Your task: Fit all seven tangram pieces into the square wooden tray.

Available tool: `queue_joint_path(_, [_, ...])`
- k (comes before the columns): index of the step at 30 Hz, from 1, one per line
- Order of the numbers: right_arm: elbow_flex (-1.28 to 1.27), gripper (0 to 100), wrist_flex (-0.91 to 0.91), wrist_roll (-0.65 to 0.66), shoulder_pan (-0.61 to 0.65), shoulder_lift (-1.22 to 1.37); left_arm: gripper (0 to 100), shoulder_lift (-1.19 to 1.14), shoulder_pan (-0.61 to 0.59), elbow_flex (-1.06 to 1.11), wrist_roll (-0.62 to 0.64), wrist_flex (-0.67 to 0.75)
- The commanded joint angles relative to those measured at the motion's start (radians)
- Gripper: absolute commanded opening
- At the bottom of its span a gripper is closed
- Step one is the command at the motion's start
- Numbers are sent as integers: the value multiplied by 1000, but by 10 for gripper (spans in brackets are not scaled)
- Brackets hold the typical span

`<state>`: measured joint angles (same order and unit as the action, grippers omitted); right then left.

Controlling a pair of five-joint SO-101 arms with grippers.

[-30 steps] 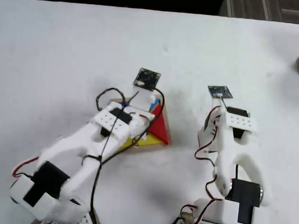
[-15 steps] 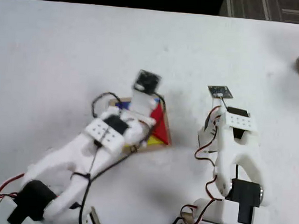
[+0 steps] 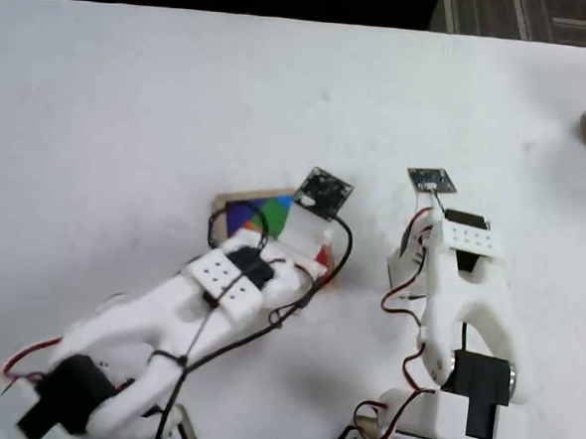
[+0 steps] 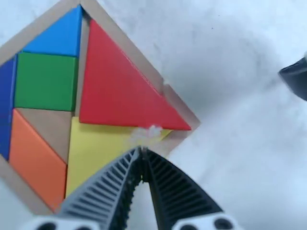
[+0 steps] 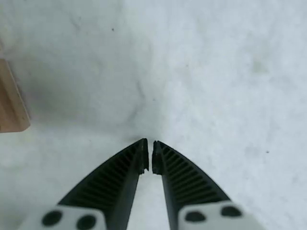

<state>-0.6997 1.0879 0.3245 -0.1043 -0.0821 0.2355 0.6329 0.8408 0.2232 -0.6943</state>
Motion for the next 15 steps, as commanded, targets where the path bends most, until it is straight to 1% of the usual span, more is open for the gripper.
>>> queue_joint_path(1, [55, 18, -8, 15, -5, -4, 23, -122, 15, -104, 6, 2])
queue_joint_path(6, [55, 18, -8, 15, -5, -4, 23, -248, -38, -198, 8, 8])
queue_joint_path(12, [55, 18, -8, 15, -5, -8, 23, -272, -93, -252, 8, 9])
queue_joint_path(15, [55, 18, -8, 15, -5, -8, 23, -272, -114, -250, 8, 48])
